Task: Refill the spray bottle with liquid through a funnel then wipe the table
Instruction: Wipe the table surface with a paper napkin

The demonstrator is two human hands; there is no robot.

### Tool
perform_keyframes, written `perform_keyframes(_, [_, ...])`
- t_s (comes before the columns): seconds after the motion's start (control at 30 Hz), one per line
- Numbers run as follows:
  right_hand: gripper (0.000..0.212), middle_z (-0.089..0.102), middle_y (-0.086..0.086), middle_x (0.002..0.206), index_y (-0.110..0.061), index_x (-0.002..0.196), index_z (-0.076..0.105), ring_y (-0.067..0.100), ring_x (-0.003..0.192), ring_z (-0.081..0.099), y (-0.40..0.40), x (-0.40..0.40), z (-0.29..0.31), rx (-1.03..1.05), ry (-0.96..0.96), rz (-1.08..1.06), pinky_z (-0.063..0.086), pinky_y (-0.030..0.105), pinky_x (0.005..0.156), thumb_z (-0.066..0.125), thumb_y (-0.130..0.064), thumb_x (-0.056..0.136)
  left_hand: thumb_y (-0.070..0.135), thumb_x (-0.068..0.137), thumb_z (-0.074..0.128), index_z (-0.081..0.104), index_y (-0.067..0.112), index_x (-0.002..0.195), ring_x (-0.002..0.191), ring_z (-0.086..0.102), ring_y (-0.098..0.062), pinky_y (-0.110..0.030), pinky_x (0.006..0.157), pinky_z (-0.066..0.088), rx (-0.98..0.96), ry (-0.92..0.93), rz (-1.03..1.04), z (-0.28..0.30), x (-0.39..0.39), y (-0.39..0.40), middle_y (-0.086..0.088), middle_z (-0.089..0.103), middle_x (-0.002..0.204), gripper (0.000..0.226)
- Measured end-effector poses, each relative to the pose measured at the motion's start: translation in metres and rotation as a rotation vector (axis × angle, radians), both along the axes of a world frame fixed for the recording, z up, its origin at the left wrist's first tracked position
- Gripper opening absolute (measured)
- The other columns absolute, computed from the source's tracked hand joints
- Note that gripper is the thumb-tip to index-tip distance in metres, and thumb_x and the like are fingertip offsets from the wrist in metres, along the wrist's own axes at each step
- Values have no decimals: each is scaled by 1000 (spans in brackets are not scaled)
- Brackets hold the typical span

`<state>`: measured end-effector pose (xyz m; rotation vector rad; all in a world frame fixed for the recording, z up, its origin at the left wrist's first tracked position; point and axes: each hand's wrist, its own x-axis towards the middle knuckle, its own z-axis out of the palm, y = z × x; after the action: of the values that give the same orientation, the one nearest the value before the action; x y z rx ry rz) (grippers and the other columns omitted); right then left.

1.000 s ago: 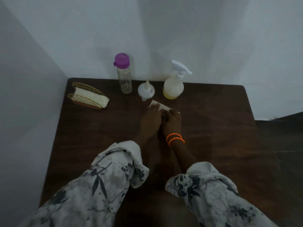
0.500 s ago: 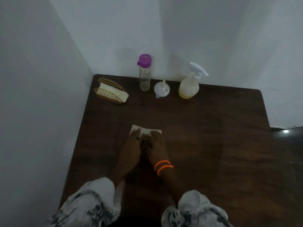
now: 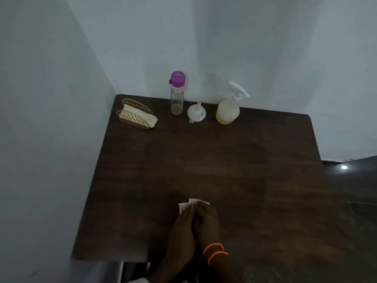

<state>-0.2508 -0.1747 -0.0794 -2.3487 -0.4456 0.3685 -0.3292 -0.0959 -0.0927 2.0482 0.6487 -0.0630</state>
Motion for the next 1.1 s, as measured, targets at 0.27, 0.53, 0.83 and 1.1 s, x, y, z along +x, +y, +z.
perform_keyframes(0.27, [32, 76, 12, 104, -14, 106, 76, 19, 95, 70, -7, 54, 6, 358, 622, -293, 59, 32, 83, 62, 9, 88, -18, 93, 52, 45, 9, 152, 137, 50, -15, -29, 116, 39, -530, 80, 278, 23, 56, 7, -8, 54, 151, 65])
perform_keyframes(0.53, [19, 76, 19, 99, -2, 101, 75, 28, 91, 70, -22, 115, 59, 544, 579, -386, 56, 43, 87, 72, 4, 83, 5, 96, 68, 70, 32, 111, 114, 71, -20, -43, 104, 55, -701, -20, 304, 86, 128, 16, -3, 76, 119, 32])
perform_keyframes(0.83, [33, 74, 8, 84, -10, 94, 73, 6, 73, 70, -87, 204, 134, 518, 328, -334, 55, 26, 71, 79, 13, 70, 1, 92, 68, 73, 25, 105, 93, 74, -13, -24, 76, 61, -590, -105, 129, 155, 223, -32, -3, 76, 105, 29])
perform_keyframes(1.1, [39, 73, 13, 85, 1, 103, 72, 8, 69, 68, -195, 280, 175, 518, 238, -314, 55, 21, 62, 86, 6, 67, -4, 88, 71, 75, 7, 110, 90, 72, -21, -19, 69, 58, -505, -187, -7, 196, 301, -127, -14, 76, 106, 24])
